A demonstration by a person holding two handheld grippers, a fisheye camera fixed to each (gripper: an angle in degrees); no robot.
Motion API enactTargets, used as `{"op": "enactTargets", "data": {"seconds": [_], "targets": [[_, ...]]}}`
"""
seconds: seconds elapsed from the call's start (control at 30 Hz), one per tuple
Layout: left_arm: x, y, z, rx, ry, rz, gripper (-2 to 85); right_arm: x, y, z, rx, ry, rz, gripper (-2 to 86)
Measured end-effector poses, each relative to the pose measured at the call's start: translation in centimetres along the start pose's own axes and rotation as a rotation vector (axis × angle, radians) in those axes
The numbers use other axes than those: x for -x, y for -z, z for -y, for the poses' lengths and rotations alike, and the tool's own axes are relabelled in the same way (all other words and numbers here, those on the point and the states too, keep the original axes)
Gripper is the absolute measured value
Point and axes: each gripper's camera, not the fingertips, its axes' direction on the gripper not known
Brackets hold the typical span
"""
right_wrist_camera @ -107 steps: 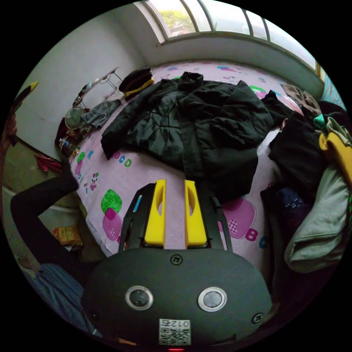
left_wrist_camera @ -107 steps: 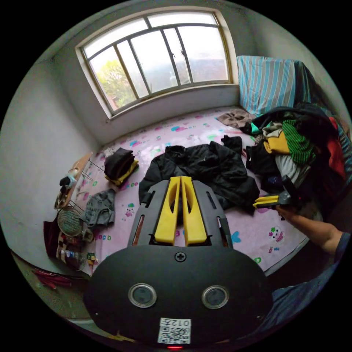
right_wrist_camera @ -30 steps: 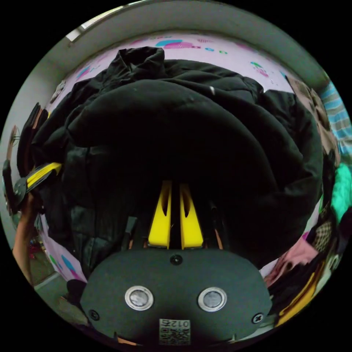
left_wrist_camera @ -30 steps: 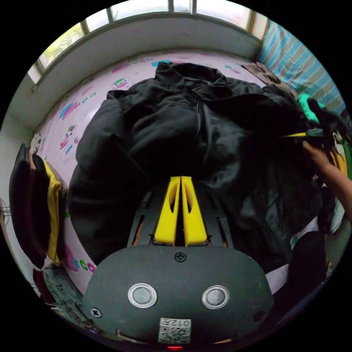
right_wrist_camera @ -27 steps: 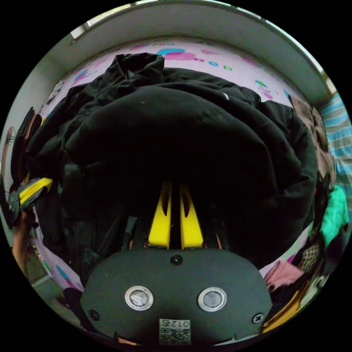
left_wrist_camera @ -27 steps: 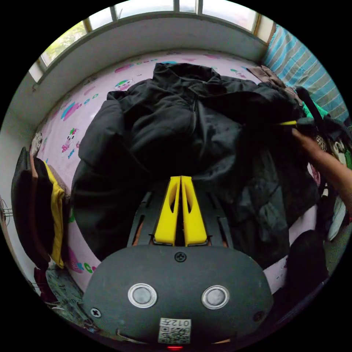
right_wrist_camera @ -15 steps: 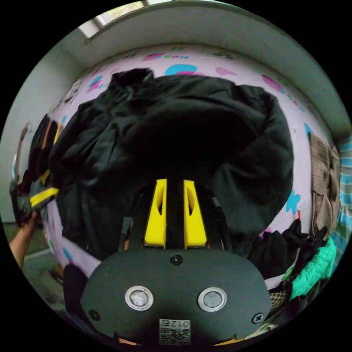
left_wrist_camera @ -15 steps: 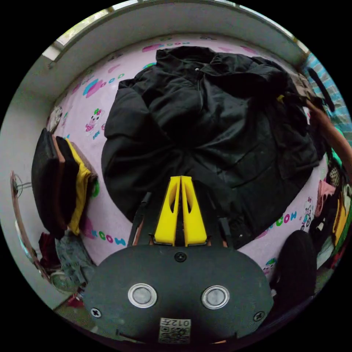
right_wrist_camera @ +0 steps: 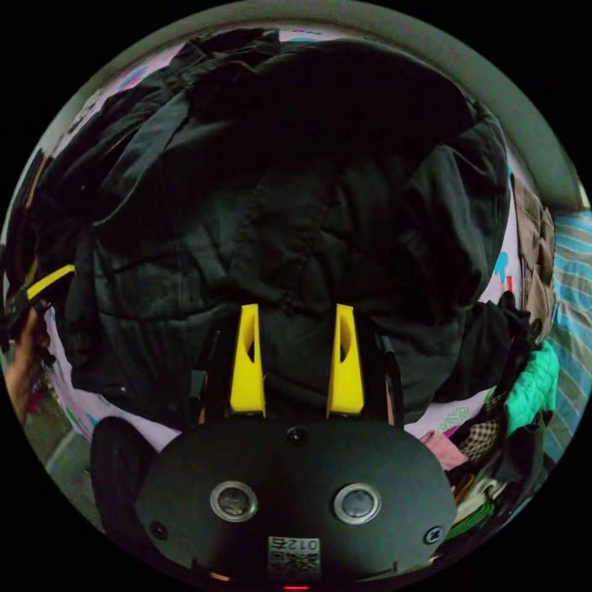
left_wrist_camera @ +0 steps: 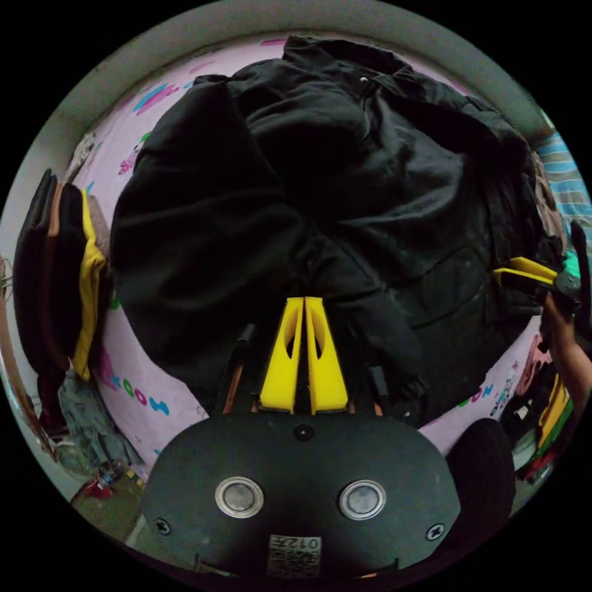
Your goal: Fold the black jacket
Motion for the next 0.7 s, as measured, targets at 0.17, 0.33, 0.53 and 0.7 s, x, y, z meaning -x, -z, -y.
{"op": "enactTargets", "data": {"seconds": [0.17, 0.33, 0.53, 0.7], "targets": [[2.4, -0.8, 3.1, 0.035, -0.064, -0.113, 0.3, -0.1, -0.4, 2.7, 0.108, -0.131, 0.035, 16.4], [2.8, -0.6, 7.5, 0.006, -0.11, -0.066, 0.1, -1.5, 0.2, 5.9, 0.051, -0.237, 0.074, 16.4], [2.5, -1.0, 13.7, -0.017, -0.022, 0.039, 0.2, -3.7, 1.2, 11.6, -0.109, -0.339, 0.084, 16.5], [-1.4, -0.7, 21.0, 0.0, -0.028, 0.199, 0.5, -8.3, 1.7, 14.8, -0.162, -0.344, 0.19, 13.2]]}}
